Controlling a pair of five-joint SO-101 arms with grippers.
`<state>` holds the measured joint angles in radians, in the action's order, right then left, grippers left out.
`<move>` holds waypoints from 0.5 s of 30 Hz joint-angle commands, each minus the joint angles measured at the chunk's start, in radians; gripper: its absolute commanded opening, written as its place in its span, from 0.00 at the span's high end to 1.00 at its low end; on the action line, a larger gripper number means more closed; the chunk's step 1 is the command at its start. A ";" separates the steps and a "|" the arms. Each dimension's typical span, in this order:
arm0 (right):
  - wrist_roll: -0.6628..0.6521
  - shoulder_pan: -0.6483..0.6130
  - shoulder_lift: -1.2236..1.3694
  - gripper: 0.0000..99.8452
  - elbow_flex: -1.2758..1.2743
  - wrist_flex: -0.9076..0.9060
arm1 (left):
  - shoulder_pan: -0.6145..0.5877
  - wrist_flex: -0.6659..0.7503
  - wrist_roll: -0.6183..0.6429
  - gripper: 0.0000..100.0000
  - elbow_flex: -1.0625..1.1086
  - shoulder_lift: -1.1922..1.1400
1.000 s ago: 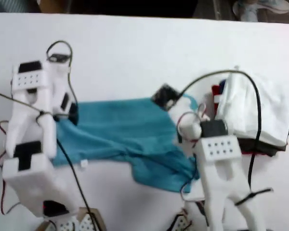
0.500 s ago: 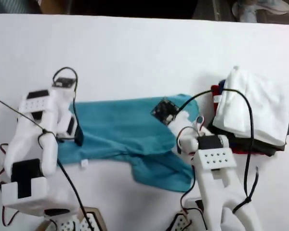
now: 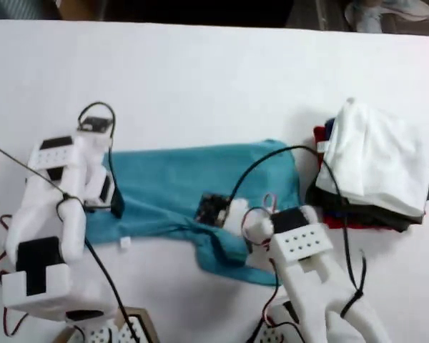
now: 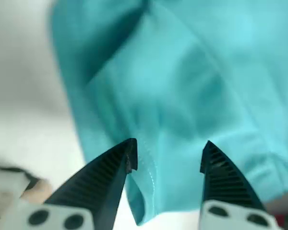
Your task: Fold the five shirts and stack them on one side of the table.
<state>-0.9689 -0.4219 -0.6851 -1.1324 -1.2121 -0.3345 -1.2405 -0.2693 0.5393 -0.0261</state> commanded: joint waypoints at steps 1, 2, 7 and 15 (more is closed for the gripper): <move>0.005 -0.087 -0.039 0.78 0.005 -0.021 | 0.002 0.008 0.011 0.77 -0.028 0.048; 0.023 -0.093 -0.039 0.78 0.006 -0.021 | -0.003 0.008 0.009 0.77 -0.028 0.048; 0.071 -0.097 -0.039 0.78 0.094 -0.127 | -0.080 0.003 0.008 0.77 -0.071 0.046; 0.068 -0.117 -0.030 0.78 0.117 -0.154 | -0.100 -0.020 -0.028 0.77 -0.108 0.046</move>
<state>-0.9091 -0.5094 -0.6851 -1.0434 -1.3502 -0.4235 -1.2467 -0.2892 0.4764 -0.0261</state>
